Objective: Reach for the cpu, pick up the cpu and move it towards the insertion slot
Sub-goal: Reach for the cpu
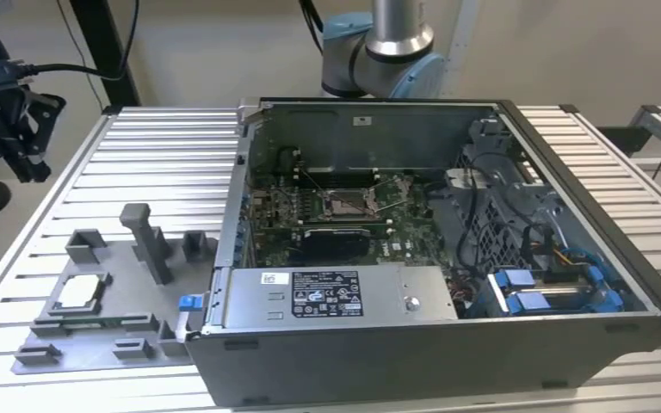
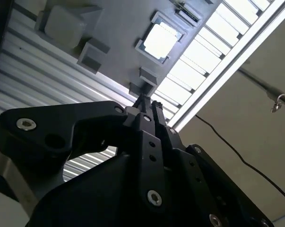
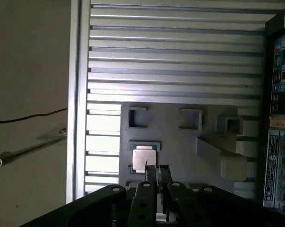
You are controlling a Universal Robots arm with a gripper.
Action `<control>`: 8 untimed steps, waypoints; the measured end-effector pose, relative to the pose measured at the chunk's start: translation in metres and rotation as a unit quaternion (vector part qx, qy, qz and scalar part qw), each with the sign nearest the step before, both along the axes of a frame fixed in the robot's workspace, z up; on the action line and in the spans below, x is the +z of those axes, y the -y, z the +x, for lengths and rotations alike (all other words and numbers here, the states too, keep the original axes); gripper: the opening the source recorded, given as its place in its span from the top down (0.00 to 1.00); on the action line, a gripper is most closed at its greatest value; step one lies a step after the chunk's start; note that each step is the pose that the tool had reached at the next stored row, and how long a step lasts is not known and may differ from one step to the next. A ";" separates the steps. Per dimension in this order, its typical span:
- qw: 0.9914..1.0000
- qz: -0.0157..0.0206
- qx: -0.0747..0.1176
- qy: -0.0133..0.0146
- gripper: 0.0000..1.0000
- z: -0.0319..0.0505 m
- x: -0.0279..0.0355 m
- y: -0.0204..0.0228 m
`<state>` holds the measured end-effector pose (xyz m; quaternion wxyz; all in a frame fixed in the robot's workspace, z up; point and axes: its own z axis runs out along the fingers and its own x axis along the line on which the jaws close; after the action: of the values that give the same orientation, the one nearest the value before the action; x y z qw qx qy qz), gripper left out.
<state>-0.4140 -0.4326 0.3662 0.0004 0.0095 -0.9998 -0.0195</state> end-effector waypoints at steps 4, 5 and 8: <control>1.000 0.000 0.000 0.000 0.00 0.0000 0.0000 0.0000; 1.000 0.000 0.000 0.000 0.00 0.0000 0.0000 0.0000; 1.000 0.000 0.000 0.000 0.00 -0.0001 -0.0001 0.0000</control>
<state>-0.4141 -0.4326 0.3662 0.0004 0.0096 -0.9998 -0.0198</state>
